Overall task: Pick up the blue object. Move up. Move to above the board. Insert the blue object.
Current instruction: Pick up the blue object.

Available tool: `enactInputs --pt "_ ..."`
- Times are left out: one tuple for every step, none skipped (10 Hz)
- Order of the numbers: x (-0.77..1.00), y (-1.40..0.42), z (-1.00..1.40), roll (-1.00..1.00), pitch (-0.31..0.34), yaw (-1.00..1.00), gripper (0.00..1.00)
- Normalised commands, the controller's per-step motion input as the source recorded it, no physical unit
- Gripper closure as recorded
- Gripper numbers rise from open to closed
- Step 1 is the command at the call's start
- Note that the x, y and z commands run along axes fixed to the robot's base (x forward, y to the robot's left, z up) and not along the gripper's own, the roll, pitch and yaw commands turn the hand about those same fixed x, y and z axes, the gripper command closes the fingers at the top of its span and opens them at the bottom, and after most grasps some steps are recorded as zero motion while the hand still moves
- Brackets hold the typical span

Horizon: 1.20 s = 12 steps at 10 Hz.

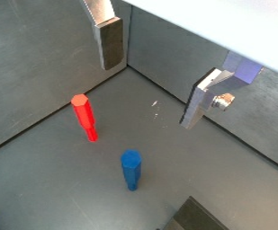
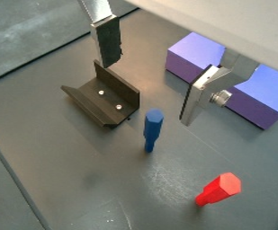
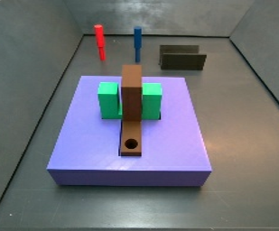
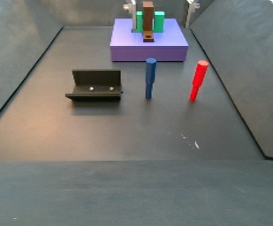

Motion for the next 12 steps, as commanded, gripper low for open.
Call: enactInputs --pt "0.0 -0.17 -0.02 -0.02 0.0 0.0 0.0" --pt "0.0 -0.45 -0.31 -0.04 -0.056 0.0 0.0" --pt "0.0 -0.54 -0.49 -0.04 -0.074 0.0 0.0" --pt "0.0 -0.23 -0.57 -0.14 -0.08 0.0 0.0" --pt "0.0 -0.01 -0.56 -0.15 -0.084 0.0 0.0" --pt "0.0 0.0 -0.59 -0.11 -0.097 -0.01 0.0" --pt "0.0 0.0 -0.57 -0.12 -0.089 -0.03 0.0" --pt "0.1 0.0 -0.45 -0.14 -0.06 -0.03 0.0" --pt "0.19 0.0 -0.38 -0.14 -0.023 -0.03 0.0" --pt "0.19 0.03 -0.34 -0.15 0.0 -0.03 0.0" --pt "0.06 0.1 -0.3 -0.13 0.0 -0.02 0.0" --pt "0.0 0.07 -0.27 -0.13 -0.001 -0.04 0.0"
